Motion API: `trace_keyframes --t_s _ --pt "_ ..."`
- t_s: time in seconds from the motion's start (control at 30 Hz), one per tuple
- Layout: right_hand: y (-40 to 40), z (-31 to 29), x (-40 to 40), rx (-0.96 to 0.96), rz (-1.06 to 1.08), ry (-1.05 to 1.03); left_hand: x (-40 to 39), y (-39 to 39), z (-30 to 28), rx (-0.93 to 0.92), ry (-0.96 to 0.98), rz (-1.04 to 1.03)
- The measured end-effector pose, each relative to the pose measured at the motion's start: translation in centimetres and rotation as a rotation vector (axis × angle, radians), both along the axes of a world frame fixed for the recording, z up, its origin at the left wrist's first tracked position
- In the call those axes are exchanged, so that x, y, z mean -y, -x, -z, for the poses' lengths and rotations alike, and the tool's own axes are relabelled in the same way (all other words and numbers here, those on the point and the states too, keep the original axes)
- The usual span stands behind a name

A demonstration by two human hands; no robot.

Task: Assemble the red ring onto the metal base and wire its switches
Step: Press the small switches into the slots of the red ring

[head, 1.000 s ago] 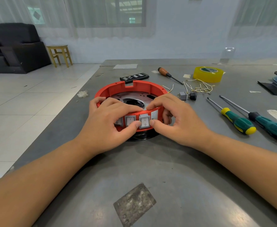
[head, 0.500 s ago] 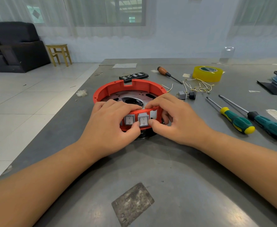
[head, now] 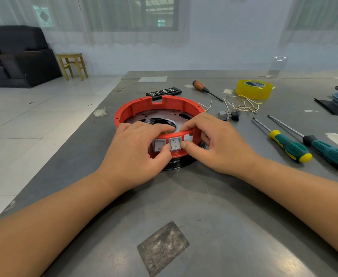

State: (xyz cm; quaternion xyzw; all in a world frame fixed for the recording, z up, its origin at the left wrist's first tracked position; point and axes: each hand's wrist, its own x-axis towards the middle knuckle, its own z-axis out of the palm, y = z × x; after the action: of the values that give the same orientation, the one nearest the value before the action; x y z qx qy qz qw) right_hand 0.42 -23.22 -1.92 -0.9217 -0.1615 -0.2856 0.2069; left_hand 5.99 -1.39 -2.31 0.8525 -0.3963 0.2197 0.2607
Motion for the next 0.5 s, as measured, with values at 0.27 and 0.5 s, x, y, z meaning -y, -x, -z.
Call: trace_keyframes --t_s 0.27,0.5 --pt "-0.1 0.33 0.14 0.018 -0.014 -0.037 -0.08 -0.37 0.24 0.001 0.025 0.02" --pt "-0.36 0.5 -0.27 0.038 0.0 -0.093 0.02 -0.8 0.57 0.034 0.058 0.02"
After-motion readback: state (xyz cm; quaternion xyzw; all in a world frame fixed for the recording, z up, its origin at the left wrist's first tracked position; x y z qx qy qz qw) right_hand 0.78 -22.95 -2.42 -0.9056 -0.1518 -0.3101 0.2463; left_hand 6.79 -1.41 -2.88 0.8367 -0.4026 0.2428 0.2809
